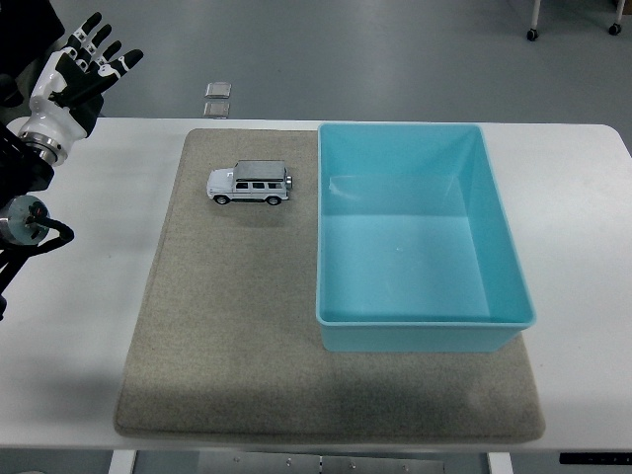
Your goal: Left hand put the white car in the blue box
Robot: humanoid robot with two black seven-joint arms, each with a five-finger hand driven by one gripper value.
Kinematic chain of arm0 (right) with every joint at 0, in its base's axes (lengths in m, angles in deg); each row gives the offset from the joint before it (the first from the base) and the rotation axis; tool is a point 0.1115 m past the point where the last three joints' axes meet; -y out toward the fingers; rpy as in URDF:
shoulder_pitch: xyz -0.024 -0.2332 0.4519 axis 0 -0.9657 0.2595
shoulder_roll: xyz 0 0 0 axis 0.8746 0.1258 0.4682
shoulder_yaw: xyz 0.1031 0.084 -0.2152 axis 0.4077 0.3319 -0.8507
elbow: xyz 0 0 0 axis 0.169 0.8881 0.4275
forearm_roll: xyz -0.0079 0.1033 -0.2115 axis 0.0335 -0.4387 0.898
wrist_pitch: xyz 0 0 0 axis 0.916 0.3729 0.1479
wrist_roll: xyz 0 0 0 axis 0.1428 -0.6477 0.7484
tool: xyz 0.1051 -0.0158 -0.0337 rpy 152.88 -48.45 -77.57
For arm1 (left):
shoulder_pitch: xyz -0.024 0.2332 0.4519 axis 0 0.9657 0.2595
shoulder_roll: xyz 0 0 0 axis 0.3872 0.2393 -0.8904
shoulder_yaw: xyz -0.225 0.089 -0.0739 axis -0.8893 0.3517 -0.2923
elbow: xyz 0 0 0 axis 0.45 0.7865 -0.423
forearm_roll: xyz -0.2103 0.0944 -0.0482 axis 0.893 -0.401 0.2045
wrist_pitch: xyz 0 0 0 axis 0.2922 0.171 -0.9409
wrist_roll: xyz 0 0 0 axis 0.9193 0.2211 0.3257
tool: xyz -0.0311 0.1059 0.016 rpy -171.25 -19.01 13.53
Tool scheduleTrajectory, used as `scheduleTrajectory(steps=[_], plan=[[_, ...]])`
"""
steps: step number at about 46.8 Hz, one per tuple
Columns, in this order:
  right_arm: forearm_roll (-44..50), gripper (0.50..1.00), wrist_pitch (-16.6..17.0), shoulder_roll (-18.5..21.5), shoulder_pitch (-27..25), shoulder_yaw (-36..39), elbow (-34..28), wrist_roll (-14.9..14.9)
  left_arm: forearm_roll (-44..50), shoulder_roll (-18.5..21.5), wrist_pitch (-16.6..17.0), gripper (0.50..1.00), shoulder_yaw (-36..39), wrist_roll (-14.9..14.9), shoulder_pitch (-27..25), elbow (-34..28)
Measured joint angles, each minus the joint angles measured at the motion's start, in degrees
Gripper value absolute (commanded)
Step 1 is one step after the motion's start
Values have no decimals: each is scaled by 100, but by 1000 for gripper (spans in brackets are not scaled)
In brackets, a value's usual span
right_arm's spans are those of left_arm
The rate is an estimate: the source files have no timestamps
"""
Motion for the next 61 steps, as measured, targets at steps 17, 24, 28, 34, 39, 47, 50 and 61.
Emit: scheduleTrajectory(steps=[17,24,28,34,39,47,50,61], plan=[[0,936,0,0,-2,-1,0,0,17,35,-242,999,35,5,8,-17],[0,936,0,0,-1,-1,0,0,17,35,-245,999,38,5,8,-3],[0,936,0,0,0,1,0,0,16,35,-245,999,35,5,7,15],[0,936,0,0,0,-1,0,0,10,43,-246,999,21,5,0,18],[0,936,0,0,-2,1,0,0,2,42,-253,999,24,8,-4,18],[0,936,0,0,0,-1,0,0,-63,78,-309,996,61,16,-100,26],[0,936,0,0,0,-1,0,0,-210,138,-358,996,74,24,-147,26],[0,936,0,0,0,0,0,0,-1541,170,-414,986,92,26,-243,20]])
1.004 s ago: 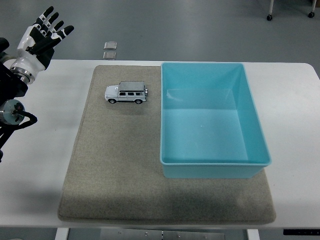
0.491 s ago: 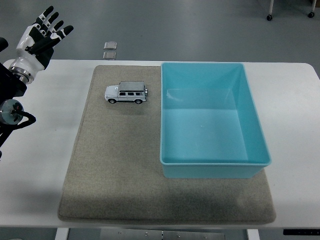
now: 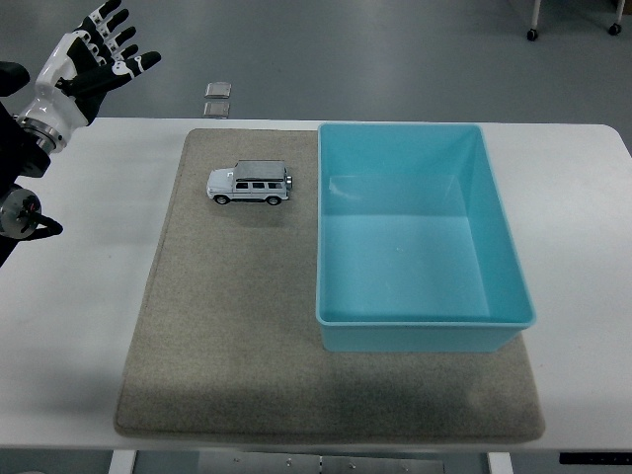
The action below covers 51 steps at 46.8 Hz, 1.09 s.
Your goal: Left hand put the white car in the blue box
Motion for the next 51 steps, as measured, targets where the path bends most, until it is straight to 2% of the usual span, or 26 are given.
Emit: scheduleTrajectory(steps=[5,9,14,24,28,36,45,51], plan=[[0,936,0,0,1,0,0,0,-906,70,-30,988,100,-1,-33,-8],[0,936,0,0,0,1,0,0,-1329,274,-223,990,311,3,-110,-11],[0,936,0,0,0,0,0,0,-1337,451,-608,996,579,8,-271,-11],[0,936,0,0,0,1,0,0,-1292,475,-1357,994,605,10,-304,-74],[0,936,0,0,1,0,0,0,-1381,480,-1532,994,636,127,-309,-84],[0,936,0,0,-1,1,0,0,-1451,484,-1572,994,885,563,-567,-98],[0,936,0,0,1,0,0,0,-2171,460,-1319,1000,1123,626,-856,-135],[0,936,0,0,0,0,0,0,-2258,446,-1092,994,1245,615,-940,-132]])
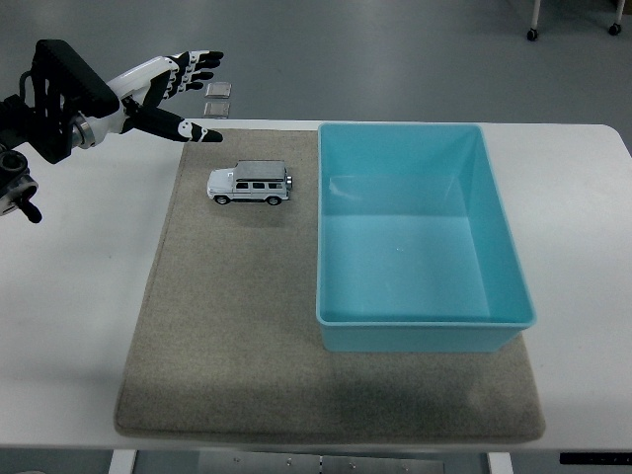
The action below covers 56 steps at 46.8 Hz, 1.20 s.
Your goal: Left hand put the white car in the blue box
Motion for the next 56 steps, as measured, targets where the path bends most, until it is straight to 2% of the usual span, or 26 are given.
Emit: scheduleTrajectory(steps=[8,20,30,35,43,56], plan=[[0,936,0,0,0,0,0,0,-772,-39,56,988,637,53,-323,-12],[0,936,0,0,-2,-1,0,0,-2346,-89,223,986,1001,95,-358,-139],[0,936,0,0,1,0,0,0,-2678,-150,261,973,1274,293,-410,-149],[0,936,0,0,1,0,0,0,-2892,-303,418,973,1330,330,-417,-95],[0,936,0,0,-4,2,0,0,-2933,-496,503,941,1358,546,-454,-74],[0,936,0,0,-2,1,0,0,-3269,-741,580,917,1409,564,-536,228]])
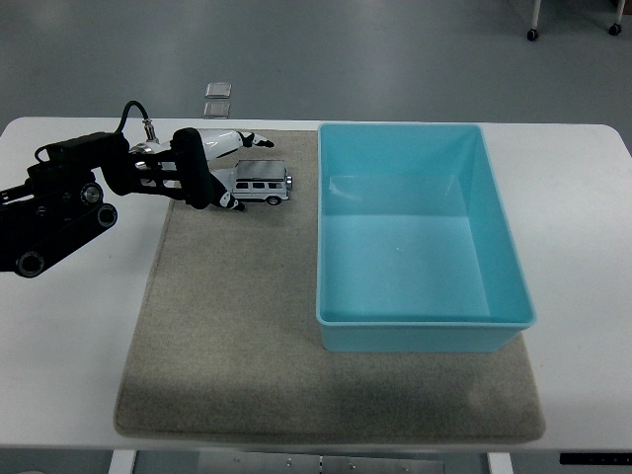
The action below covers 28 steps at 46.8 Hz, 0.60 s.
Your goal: Left hand put the white car in the blue box
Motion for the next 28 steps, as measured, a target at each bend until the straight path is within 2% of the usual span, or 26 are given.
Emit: scheduleTrajectory(steps=[8,13,22,28], plan=[[0,936,0,0,2,1,0,0,-72,-85,42,896,28,16,-30,67],[0,936,0,0,2,0,0,0,-77,-87,48,861,34,33,-58,104],[0,936,0,0,2,0,0,0,-435,-95,57,855,39,35,-62,157],[0,936,0,0,2,0,0,0,-555,-191,178,855,28,34,-63,213]])
